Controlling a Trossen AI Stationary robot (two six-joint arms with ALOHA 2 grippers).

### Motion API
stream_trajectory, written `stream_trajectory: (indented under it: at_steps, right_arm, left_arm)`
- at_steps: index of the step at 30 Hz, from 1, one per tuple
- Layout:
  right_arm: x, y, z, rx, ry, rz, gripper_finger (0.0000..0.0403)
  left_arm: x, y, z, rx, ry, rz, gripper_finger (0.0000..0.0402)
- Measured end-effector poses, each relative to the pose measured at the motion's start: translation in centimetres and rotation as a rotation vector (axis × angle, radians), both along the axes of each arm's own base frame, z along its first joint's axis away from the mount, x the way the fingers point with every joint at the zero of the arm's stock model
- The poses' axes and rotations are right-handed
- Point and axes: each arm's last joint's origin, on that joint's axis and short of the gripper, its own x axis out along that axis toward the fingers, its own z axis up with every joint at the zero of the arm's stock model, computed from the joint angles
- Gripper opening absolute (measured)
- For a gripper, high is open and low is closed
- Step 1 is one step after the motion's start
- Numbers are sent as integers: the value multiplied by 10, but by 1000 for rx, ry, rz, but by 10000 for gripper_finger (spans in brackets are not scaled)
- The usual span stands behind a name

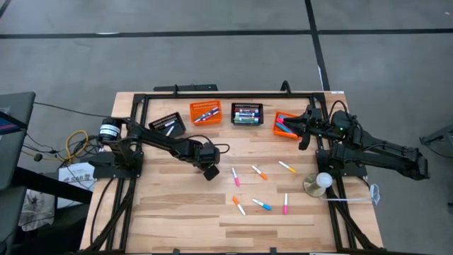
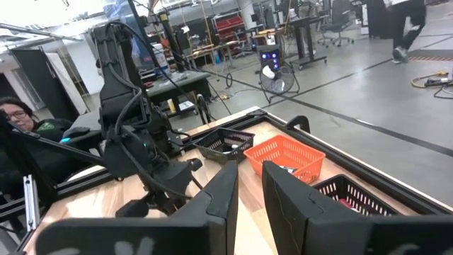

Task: Pick & Place Markers
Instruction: Put the white purple marker into the left black bin

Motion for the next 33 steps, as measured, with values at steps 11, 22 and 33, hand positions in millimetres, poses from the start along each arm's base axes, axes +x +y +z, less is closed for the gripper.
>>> stream_trajectory:
  at_steps: [11, 22, 33]
  right_arm:
    - [0, 0, 0, 0, 0, 1, 56]
    - [0, 0, 0, 0, 0, 2, 56]
    - [0, 0, 0, 0, 0, 2, 56]
  left_arm:
    - [-8, 2, 57, -41, -211, -2, 44]
    - [-41, 6, 133, -237, -484, -66, 43]
    - [-51, 7, 148, -239, -548, -36, 45]
